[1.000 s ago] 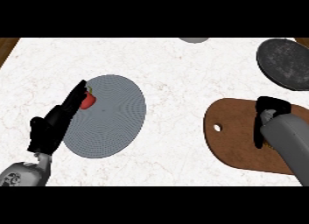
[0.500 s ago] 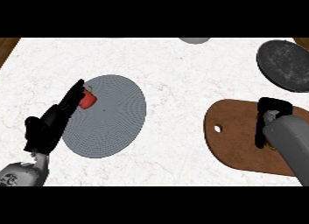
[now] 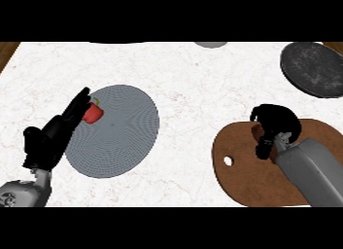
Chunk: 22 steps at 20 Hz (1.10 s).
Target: Pick the sweet potato from the cutting board and place it in the pan
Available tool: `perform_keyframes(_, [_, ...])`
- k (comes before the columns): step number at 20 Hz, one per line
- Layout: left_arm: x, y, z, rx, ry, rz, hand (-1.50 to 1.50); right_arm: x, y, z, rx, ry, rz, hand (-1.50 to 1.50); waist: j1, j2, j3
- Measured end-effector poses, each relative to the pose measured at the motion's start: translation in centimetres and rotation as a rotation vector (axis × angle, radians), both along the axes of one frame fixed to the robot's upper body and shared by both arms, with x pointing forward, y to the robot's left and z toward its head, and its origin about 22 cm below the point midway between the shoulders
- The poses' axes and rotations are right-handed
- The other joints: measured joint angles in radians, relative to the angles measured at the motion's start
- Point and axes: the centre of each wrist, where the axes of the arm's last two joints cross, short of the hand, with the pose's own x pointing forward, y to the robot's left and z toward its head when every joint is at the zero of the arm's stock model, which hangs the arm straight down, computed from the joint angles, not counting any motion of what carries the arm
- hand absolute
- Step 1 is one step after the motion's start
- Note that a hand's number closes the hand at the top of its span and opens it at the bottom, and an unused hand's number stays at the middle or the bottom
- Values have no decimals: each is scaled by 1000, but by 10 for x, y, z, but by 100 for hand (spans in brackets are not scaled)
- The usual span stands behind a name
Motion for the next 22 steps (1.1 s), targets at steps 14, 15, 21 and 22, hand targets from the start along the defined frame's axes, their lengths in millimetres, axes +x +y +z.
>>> perform_keyframes(14, [-2, 9, -1, 3, -1, 7, 0, -70, -18, 72, 261, -759, 224, 150, -4, 6, 2])
perform_keyframes(15, [-2, 8, -2, 1, -4, 3, 0, -73, -23, 73, 268, -787, 209, 150, 0, 7, 2])
perform_keyframes(21, [3, 4, -4, 5, -4, -4, 0, -65, -47, 72, 331, -887, 96, 150, 14, 12, 2])
perform_keyframes(22, [1, 6, -4, 3, -7, -7, 0, -62, -52, 68, 358, -901, 72, 150, 17, 13, 2])
